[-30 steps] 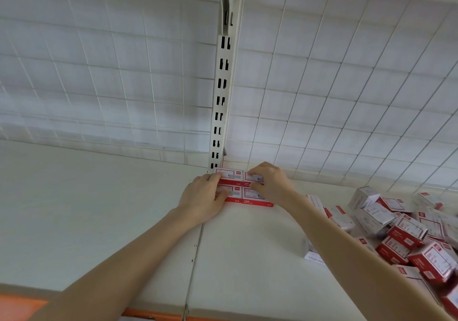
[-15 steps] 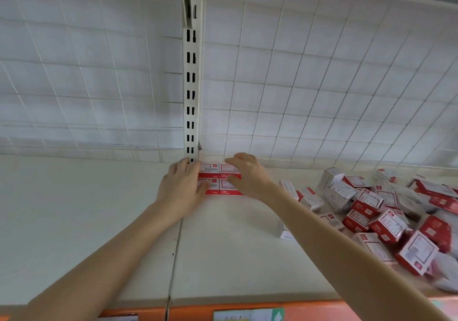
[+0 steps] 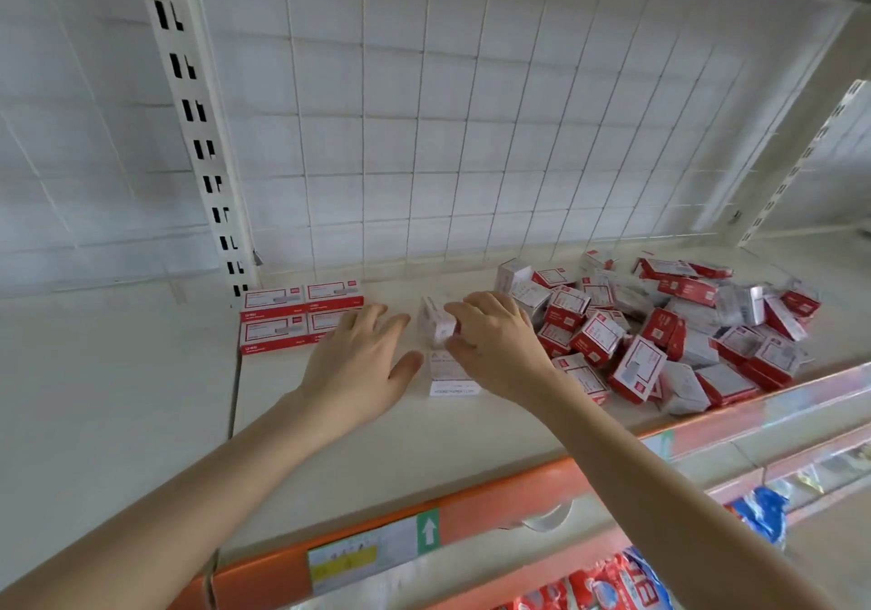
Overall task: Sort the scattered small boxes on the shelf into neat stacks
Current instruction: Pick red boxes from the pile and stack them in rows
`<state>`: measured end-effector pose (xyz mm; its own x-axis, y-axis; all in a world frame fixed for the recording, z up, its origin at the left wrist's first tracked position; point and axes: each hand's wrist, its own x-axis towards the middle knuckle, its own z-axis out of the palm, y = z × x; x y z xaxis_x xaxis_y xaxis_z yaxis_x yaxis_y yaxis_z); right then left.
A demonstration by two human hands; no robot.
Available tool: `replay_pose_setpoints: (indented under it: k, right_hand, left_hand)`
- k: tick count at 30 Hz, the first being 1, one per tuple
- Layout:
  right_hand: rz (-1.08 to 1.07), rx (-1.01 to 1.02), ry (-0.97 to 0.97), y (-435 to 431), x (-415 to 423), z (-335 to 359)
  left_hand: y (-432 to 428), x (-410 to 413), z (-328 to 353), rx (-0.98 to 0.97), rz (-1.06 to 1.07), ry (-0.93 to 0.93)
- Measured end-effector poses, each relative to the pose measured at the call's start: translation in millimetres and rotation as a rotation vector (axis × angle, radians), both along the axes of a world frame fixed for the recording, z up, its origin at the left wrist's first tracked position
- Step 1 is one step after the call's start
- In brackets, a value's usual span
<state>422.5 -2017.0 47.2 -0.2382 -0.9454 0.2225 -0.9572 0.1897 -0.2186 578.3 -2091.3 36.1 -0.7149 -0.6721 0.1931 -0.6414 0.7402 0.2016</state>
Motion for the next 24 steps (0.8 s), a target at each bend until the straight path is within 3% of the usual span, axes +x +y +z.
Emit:
replay_pose_setpoints:
  k: [13, 17, 24]
  right_hand:
    - [-0.179, -0.046, -0.086, 91, -104, 6]
    - [-0.15, 0.02, -0.135, 113, -138, 8]
    - [0.033, -0.089, -0.171, 127, -165, 1]
  left_hand:
    - [63, -94, -5, 0.007, -0.153, 0.093]
    - [90, -126, -4, -0.066, -0.158, 0.071]
    - [133, -163, -14, -0.127, -0.121, 0.09]
